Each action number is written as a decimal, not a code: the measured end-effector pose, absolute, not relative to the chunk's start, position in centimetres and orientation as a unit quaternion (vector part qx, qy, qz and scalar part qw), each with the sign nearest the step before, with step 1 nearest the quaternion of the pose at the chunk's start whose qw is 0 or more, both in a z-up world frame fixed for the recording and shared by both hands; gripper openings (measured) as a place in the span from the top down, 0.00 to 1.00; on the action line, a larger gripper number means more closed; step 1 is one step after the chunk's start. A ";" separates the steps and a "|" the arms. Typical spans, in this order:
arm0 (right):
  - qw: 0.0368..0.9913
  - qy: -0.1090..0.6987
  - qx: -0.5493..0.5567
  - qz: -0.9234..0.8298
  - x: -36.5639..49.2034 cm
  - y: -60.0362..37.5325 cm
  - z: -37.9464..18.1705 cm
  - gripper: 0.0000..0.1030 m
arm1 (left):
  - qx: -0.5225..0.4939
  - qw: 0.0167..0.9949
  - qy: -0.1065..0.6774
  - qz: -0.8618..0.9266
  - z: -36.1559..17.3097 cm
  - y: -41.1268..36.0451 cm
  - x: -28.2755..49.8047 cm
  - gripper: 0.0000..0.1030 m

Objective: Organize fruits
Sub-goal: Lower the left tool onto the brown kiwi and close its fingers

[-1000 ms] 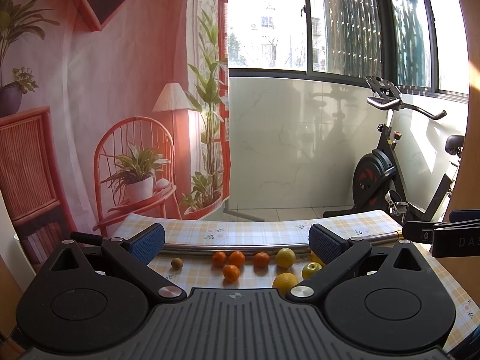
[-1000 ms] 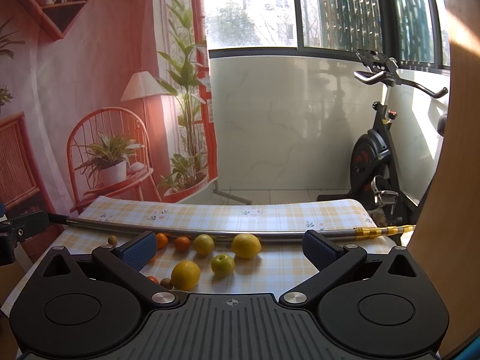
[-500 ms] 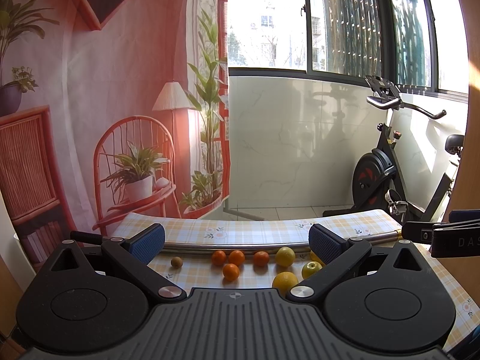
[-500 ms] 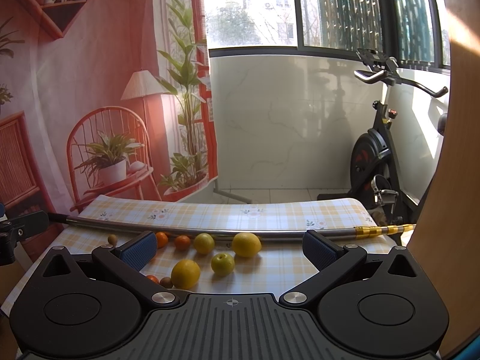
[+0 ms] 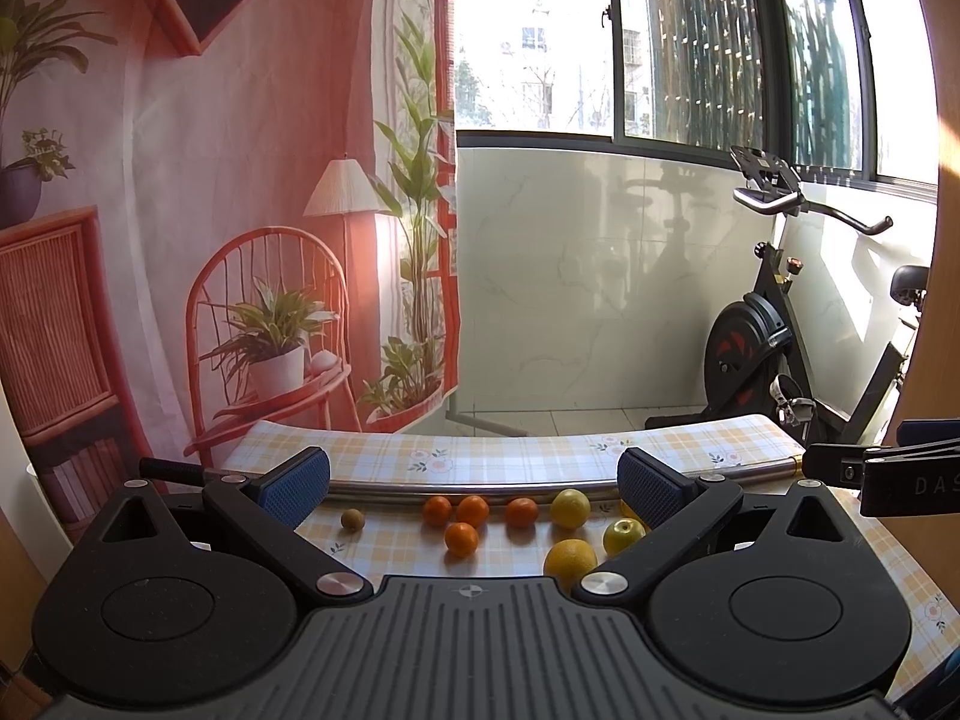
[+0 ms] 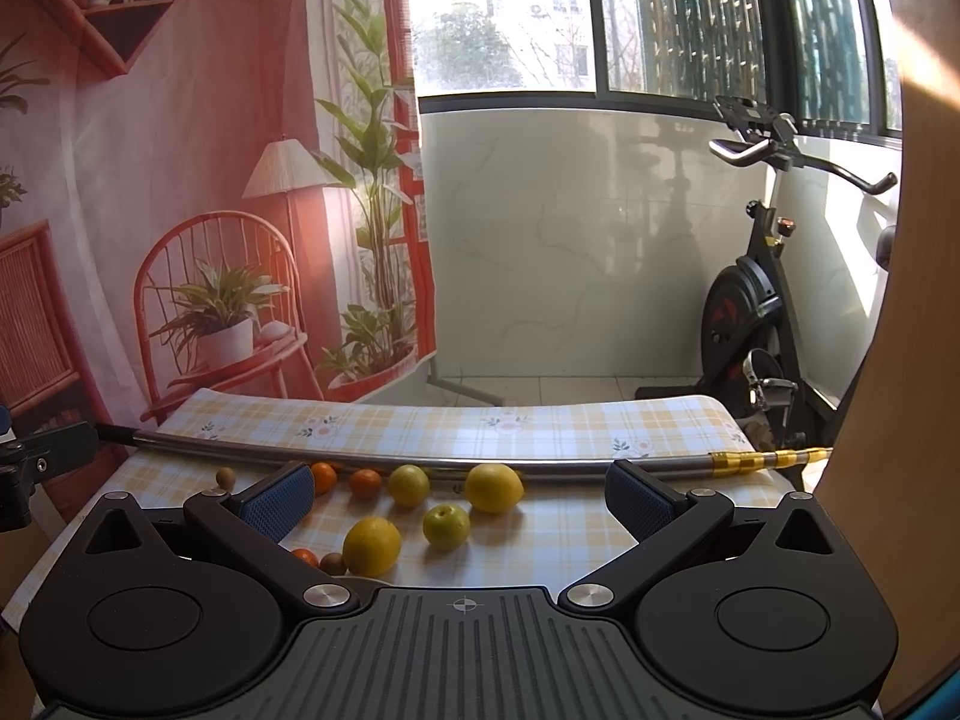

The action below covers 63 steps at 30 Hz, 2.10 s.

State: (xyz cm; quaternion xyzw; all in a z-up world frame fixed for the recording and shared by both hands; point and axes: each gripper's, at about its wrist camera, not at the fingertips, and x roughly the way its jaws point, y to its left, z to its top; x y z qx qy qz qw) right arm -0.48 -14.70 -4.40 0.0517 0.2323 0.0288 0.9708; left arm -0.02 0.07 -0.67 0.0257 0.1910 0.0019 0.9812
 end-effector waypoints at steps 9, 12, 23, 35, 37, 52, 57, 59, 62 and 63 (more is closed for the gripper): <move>0.967 0.247 0.051 0.026 0.1 -14.5 -5.2 0.00 | 0.024 0.976 0.215 0.003 -1.9 0.2 1.0 0.00; 0.964 0.261 0.045 0.020 0.8 -14.5 -5.8 0.00 | 0.023 0.972 0.232 0.005 -2.6 0.4 1.9 0.00; 0.947 0.319 0.047 0.012 4.0 -14.8 -9.1 0.00 | 0.024 0.956 0.293 0.006 -5.3 1.0 5.0 0.00; 0.929 0.366 0.047 0.021 6.9 -14.6 -12.6 0.00 | 0.016 0.938 0.345 0.014 -7.7 1.6 7.1 0.00; 0.927 0.370 0.048 0.023 7.2 -14.5 -13.0 0.00 | 0.016 0.936 0.352 0.017 -8.0 1.7 7.5 0.00; 0.912 0.405 0.052 0.037 10.7 -13.9 -16.8 0.00 | -0.012 0.923 0.379 0.060 -10.0 5.6 10.6 0.01; 0.909 0.411 0.055 0.049 12.1 -13.5 -17.9 0.00 | -0.022 0.919 0.386 0.081 -10.9 7.6 11.9 0.01; 0.908 0.411 0.058 0.056 12.6 -13.3 -18.2 0.00 | -0.024 0.917 0.387 0.088 -11.1 8.4 12.4 0.02; 0.905 0.413 0.067 0.075 13.5 -13.1 -18.8 0.00 | -0.023 0.915 0.390 0.101 -11.5 9.7 13.8 0.06; 0.904 0.414 0.068 0.080 13.7 -13.0 -18.9 0.00 | -0.024 0.914 0.391 0.104 -11.5 10.2 14.3 0.06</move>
